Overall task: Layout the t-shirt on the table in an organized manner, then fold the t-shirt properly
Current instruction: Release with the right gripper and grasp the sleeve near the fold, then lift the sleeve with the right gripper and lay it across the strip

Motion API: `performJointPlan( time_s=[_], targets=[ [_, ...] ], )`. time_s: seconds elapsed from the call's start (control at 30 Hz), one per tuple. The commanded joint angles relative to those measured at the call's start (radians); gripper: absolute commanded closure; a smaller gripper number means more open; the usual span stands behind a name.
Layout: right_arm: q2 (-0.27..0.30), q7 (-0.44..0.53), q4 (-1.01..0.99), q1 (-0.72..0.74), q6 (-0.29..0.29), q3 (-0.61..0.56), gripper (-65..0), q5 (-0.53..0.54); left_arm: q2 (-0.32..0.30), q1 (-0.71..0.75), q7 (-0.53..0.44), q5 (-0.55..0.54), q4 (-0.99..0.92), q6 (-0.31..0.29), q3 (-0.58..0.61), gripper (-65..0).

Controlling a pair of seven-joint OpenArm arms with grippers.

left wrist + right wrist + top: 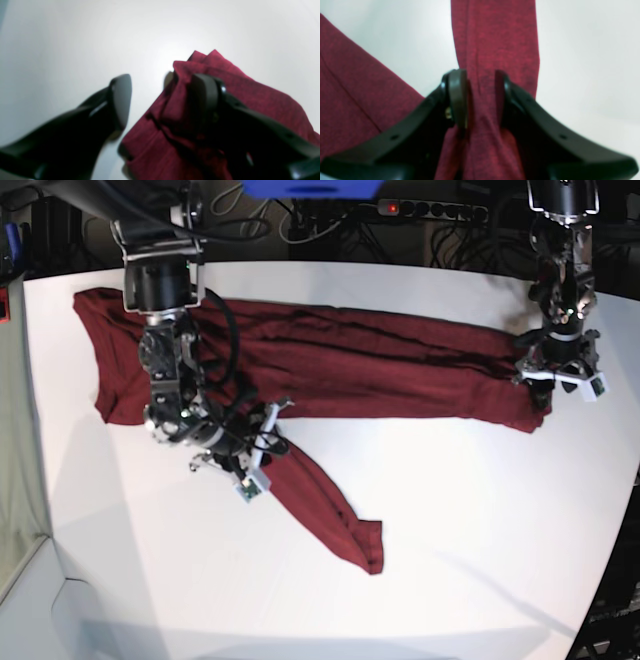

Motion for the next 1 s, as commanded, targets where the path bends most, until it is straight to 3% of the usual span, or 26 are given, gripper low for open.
performJointPlan(
  time_s=[0.0, 0.4, 0.57, 0.73, 0.97],
  targets=[
    [-0.002, 0.022, 0.014, 0.026, 0.000, 0.001, -17.2, 0.014, -0.005, 0.001, 0.040, -0.007, 0.001, 0.009, -0.001, -36.8],
    [-0.002, 0.020, -0.008, 0.012, 0.000, -0.001, -15.6, 0.014, -0.005, 0.000, 0.039, -0.007, 0.000, 0.009, -0.001, -36.8],
    [0.000, 0.025, -0.072, 0.023, 0.000, -0.001, 0.0, 0.014, -0.005, 0.000, 0.039, -0.007, 0.000, 0.009, -0.001, -36.8],
    [0.000, 0.027, -0.040, 0.018, -0.001, -0.001, 0.0, 0.014, -0.005, 0.000, 0.039, -0.007, 0.000, 0.009, -0.001, -36.8],
    [-0.005, -0.024, 0.205, -0.025, -0.001, 0.001, 0.0, 0.016, -0.005, 0.000, 0.039, -0.007, 0.000, 0.009, -0.001, -36.8]
  ],
)
